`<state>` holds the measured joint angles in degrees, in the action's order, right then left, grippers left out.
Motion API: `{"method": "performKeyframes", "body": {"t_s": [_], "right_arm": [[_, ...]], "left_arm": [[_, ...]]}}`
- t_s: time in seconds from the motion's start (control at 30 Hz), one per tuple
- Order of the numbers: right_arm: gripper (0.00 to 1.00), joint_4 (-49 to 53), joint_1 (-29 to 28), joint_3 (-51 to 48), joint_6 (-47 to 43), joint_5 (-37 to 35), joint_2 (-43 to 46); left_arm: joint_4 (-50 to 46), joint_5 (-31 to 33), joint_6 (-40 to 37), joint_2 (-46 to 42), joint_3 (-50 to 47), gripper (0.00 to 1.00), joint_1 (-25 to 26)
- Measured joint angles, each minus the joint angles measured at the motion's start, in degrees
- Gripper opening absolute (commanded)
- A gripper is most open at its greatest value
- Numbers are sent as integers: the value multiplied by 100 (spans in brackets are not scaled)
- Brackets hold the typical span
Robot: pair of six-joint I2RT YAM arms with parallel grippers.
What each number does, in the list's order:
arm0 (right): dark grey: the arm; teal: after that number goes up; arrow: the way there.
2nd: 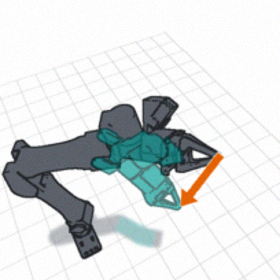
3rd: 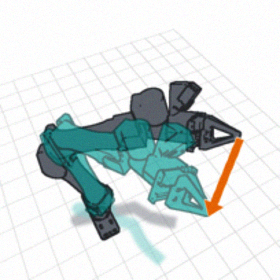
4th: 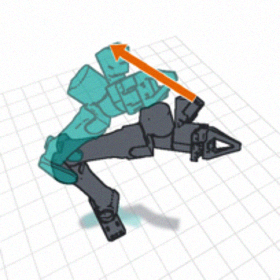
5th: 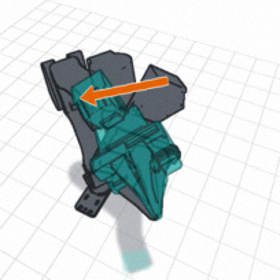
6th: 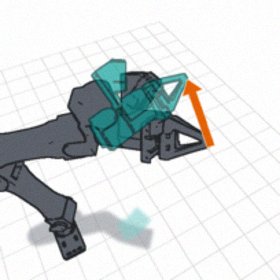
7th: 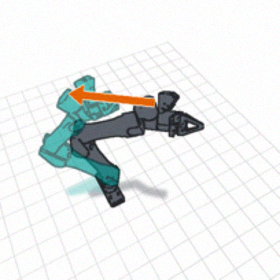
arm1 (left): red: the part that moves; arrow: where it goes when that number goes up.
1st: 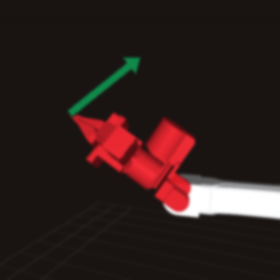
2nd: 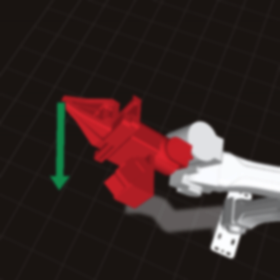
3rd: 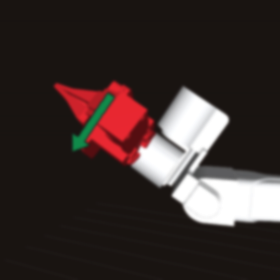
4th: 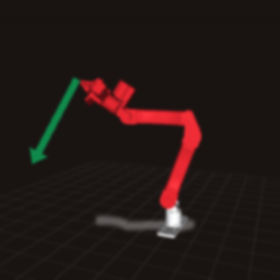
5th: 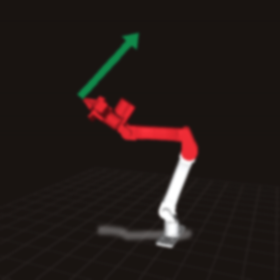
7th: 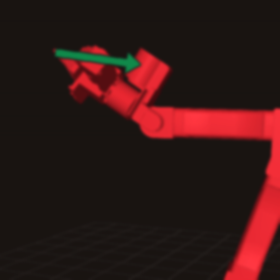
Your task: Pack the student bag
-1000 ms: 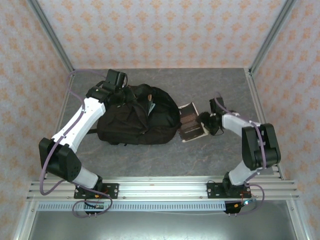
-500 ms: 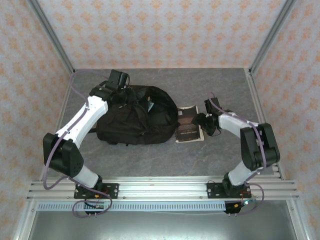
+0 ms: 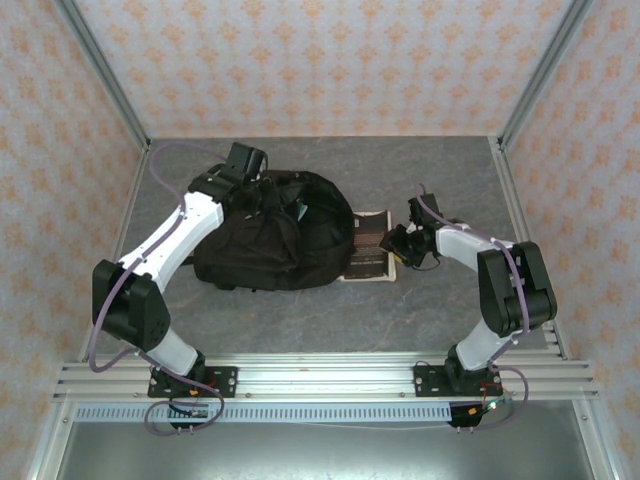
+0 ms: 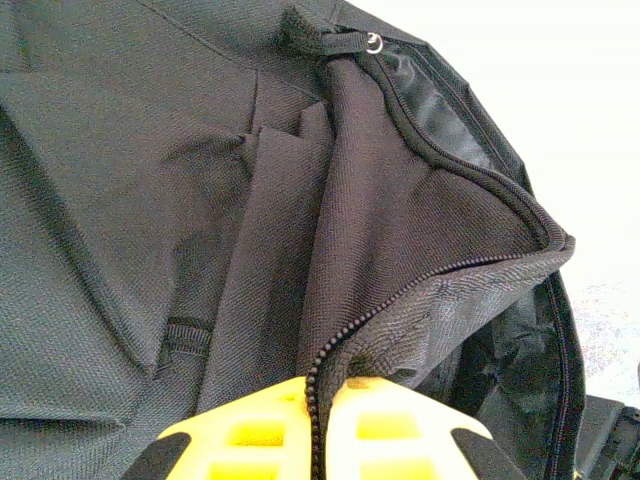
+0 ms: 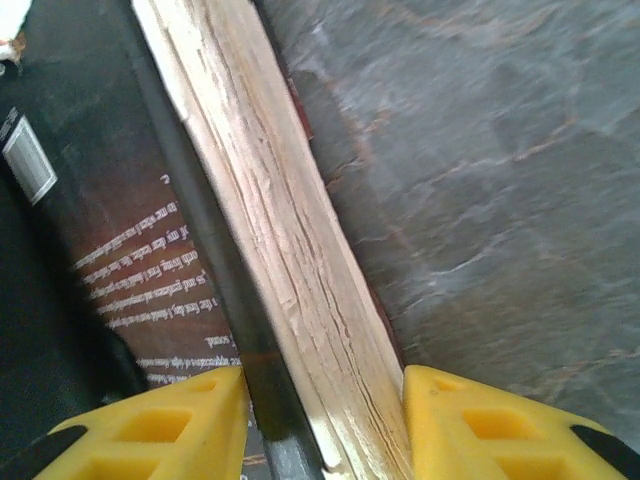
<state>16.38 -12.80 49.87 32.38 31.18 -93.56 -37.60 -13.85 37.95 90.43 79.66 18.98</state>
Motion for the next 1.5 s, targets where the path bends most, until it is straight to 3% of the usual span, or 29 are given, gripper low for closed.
{"method": "performKeyframes", "body": {"t_s": [0.33,0.5,0.7,0.77,0.93,1.03,1.27,1.5], "right_arm": [[36,-695,-133,-166,623,623,184],[37,-1032,-302,-168,870,715,138],[34,-2326,-354,-455,1650,1025,-376],[28,-2640,-400,-527,1871,1049,-570],[2,-3322,-542,-535,2238,1128,-896],[0,-3744,-564,-557,2402,1204,-1067],[0,-3838,-579,-737,2238,1078,-894],[0,-3322,-212,-1394,1882,780,175]], "left_arm": [[96,-74,2,164,-2,7,166],[105,-74,0,238,-2,5,245],[105,-76,2,363,-26,1,345],[105,-83,0,407,-33,0,361],[118,-101,17,472,-35,0,391],[153,-96,17,472,-37,0,391],[-22,96,-68,466,31,13,391],[-417,422,-243,280,175,30,295]]}}
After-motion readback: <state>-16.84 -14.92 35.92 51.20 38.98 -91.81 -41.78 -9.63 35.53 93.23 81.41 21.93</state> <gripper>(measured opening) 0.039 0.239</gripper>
